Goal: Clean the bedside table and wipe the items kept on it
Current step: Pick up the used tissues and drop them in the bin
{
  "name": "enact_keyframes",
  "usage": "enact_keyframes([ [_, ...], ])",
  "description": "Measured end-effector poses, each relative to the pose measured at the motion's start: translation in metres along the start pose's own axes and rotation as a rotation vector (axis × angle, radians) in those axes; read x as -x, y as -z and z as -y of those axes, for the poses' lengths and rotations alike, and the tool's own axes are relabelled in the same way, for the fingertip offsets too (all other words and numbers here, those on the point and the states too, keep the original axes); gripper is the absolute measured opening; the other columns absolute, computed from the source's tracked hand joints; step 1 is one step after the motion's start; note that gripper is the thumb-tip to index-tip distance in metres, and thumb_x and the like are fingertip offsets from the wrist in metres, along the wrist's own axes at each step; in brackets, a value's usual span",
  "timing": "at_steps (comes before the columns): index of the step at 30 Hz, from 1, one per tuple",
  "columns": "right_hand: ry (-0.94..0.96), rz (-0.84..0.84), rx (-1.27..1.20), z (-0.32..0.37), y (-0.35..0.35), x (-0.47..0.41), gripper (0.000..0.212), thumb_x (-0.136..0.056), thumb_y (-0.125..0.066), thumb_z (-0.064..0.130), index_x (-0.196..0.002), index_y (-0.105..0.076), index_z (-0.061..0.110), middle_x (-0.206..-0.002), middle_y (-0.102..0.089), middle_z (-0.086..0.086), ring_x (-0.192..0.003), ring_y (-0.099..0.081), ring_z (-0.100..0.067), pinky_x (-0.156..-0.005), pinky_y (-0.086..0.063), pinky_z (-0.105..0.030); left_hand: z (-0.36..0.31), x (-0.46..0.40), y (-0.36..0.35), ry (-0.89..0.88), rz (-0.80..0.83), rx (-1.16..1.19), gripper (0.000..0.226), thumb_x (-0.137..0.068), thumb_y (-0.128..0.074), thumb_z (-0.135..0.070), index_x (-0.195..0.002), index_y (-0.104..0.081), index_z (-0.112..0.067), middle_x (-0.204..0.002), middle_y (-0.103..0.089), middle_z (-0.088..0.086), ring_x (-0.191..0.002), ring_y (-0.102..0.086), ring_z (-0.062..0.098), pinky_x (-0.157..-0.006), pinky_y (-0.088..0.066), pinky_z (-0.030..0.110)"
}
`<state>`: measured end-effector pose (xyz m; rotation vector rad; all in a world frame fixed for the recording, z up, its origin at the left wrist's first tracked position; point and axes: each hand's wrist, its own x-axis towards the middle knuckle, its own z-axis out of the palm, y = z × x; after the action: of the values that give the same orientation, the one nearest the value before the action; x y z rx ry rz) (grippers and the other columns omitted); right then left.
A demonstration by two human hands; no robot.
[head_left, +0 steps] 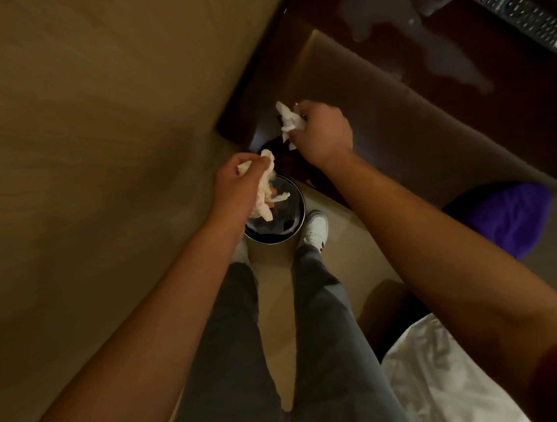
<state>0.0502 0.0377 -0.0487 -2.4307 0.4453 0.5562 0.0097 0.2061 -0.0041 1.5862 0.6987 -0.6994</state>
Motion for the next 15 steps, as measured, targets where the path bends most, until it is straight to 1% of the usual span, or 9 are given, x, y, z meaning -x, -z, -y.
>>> enact_keyframes([
  [2,-0.021,-0.028,-0.186,-0.002,0.003,0.014,0.02,-0.09,-0.07,0.026,-0.11,-0.071,0.022,-0.101,-0.073,-0.001,-0.094,-0.069,-0.023,-0.081,-0.056,-0.037,0.001,-0.001,0.0,-0.005,-0.005,-0.008,0.006,-0.096,-0.069,-0.024,-0.092,-0.065,-0.023,-0.089,-0.07,-0.002,-0.064,-0.071,0.012,-0.048,-0.054,0.024],
  [3,-0.023,-0.053,-0.269,-0.003,0.004,0.024,0.018,-0.087,-0.072,0.025,-0.105,-0.071,0.022,-0.092,-0.072,0.004,-0.087,-0.068,-0.017,-0.078,-0.055,-0.034,0.002,-0.001,0.0,0.0,-0.004,-0.005,0.005,-0.096,-0.069,-0.025,-0.094,-0.066,-0.022,-0.09,-0.07,-0.001,-0.065,-0.071,0.012,-0.048,-0.054,0.024],
  [5,-0.015,-0.082,-0.383,-0.006,0.004,0.048,0.016,-0.084,-0.075,0.022,-0.099,-0.071,0.024,-0.084,-0.068,0.011,-0.078,-0.065,-0.009,-0.07,-0.051,-0.027,0.002,-0.001,-0.001,0.022,-0.007,0.013,0.014,-0.096,-0.069,-0.03,-0.102,-0.067,-0.018,-0.093,-0.071,0.002,-0.066,-0.071,0.015,-0.047,-0.054,0.026],
  [7,-0.015,-0.071,-0.441,-0.009,0.001,0.073,0.021,-0.083,-0.078,0.021,-0.102,-0.07,0.024,-0.084,-0.069,0.012,-0.077,-0.067,-0.007,-0.069,-0.052,-0.025,0.002,0.001,-0.005,0.048,-0.008,0.02,0.023,-0.097,-0.066,-0.04,-0.104,-0.069,-0.019,-0.092,-0.073,0.003,-0.062,-0.072,0.013,-0.044,-0.053,0.024],
  [8,-0.024,-0.067,-0.463,-0.01,-0.002,0.085,0.025,-0.083,-0.079,0.02,-0.106,-0.068,0.023,-0.085,-0.069,0.013,-0.077,-0.067,-0.006,-0.069,-0.054,-0.025,0.002,0.003,-0.007,0.053,0.007,0.007,0.026,-0.097,-0.064,-0.045,-0.104,-0.07,-0.022,-0.093,-0.075,0.001,-0.064,-0.074,0.012,-0.046,-0.054,0.024],
  [11,-0.047,-0.082,-0.538,-0.005,-0.013,0.116,0.037,-0.084,-0.078,0.018,-0.115,-0.06,0.021,-0.089,-0.068,0.012,-0.079,-0.068,-0.004,-0.071,-0.059,-0.028,0.008,0.006,-0.013,-0.002,0.079,-0.099,0.035,-0.095,-0.064,-0.053,-0.107,-0.07,-0.021,-0.101,-0.076,0.0,-0.083,-0.076,0.013,-0.058,-0.058,0.026],
  [13,-0.025,-0.06,-0.541,0.0,-0.02,0.127,0.034,-0.087,-0.074,0.015,-0.119,-0.061,0.015,-0.098,-0.07,0.005,-0.085,-0.069,-0.011,-0.077,-0.06,-0.038,0.014,0.007,-0.017,-0.059,0.109,-0.186,0.032,-0.093,-0.068,-0.05,-0.104,-0.068,-0.02,-0.099,-0.074,-0.002,-0.089,-0.074,0.012,-0.068,-0.057,0.024],
  [14,-0.004,-0.038,-0.542,0.002,-0.023,0.129,0.033,-0.089,-0.072,0.013,-0.121,-0.063,0.013,-0.101,-0.071,0.001,-0.087,-0.069,-0.014,-0.078,-0.06,-0.04,0.017,0.008,-0.018,-0.076,0.11,-0.203,0.028,-0.093,-0.07,-0.046,-0.102,-0.068,-0.02,-0.098,-0.074,-0.003,-0.089,-0.072,0.011,-0.07,-0.057,0.023],
  [15,0.013,-0.009,-0.564,0.002,-0.024,0.131,0.033,-0.09,-0.071,0.012,-0.123,-0.065,0.012,-0.101,-0.071,0.0,-0.087,-0.068,-0.013,-0.078,-0.059,-0.037,0.02,0.007,-0.018,-0.091,0.093,-0.202,0.023,-0.094,-0.071,-0.04,-0.1,-0.067,-0.018,-0.096,-0.073,-0.001,-0.089,-0.071,0.013,-0.073,-0.057,0.026],
])
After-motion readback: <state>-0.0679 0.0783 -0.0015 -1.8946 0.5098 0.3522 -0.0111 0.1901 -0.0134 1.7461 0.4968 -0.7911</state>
